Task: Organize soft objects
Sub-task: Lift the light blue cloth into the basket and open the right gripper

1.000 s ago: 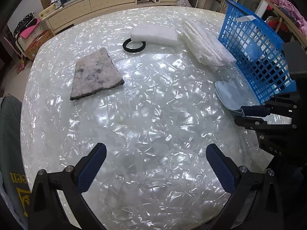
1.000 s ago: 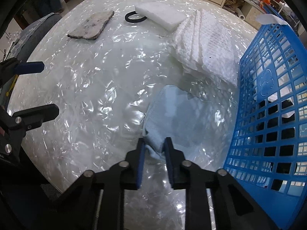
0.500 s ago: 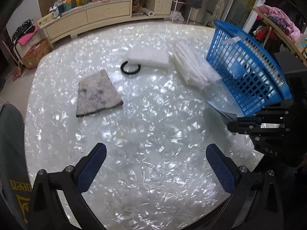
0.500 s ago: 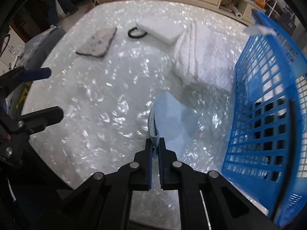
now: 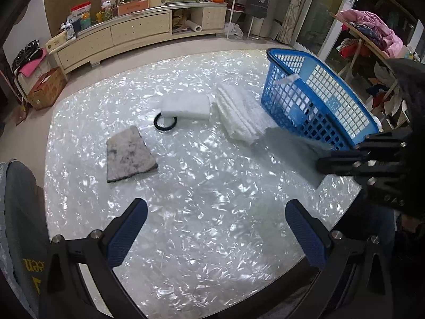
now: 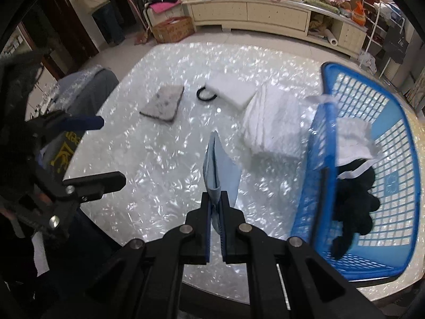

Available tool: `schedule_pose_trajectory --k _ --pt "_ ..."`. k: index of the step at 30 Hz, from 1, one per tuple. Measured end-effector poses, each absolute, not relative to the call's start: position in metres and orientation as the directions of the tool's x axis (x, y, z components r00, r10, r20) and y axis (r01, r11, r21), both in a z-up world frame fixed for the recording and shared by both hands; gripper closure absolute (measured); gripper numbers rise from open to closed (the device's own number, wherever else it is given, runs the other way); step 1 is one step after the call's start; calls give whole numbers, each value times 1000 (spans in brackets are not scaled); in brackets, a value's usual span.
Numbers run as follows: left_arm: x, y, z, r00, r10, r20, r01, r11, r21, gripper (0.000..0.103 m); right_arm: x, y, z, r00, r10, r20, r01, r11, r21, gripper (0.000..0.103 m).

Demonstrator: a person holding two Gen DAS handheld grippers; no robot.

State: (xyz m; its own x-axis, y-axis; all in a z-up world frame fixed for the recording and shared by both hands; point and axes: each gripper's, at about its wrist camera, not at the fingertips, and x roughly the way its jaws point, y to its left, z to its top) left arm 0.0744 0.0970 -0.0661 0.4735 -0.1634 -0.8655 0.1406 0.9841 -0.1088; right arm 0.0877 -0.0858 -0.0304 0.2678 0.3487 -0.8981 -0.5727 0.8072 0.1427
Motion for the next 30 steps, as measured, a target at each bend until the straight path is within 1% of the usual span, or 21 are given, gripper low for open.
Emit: schedule_pose_trajectory --k 9,17,22,24,28,30 --pt "95 96 -30 520 -179 -835 134 983 -127 0 114 -131 5 359 330 -873 -520 848 107 98" --pt "136 51 -4 544 -219 -810 215 969 -117 0 131 -178 23 411 300 -861 -469 879 82 98" --pt "157 16 -7 529 -243 -813 259 959 -118 0 141 -203 29 444 275 -853 -438 897 61 98" --pt "164 2 -10 521 -253 -815 276 954 -120 0 145 -213 31 470 248 -847 -422 906 32 98" --pt "178 -24 -26 487 -261 -833 298 947 -122 0 152 -216 19 513 153 -845 -396 915 -74 98" --pt "182 -32 -36 467 -265 -844 307 943 -127 0 157 -218 3 484 143 -864 -397 915 -71 98"
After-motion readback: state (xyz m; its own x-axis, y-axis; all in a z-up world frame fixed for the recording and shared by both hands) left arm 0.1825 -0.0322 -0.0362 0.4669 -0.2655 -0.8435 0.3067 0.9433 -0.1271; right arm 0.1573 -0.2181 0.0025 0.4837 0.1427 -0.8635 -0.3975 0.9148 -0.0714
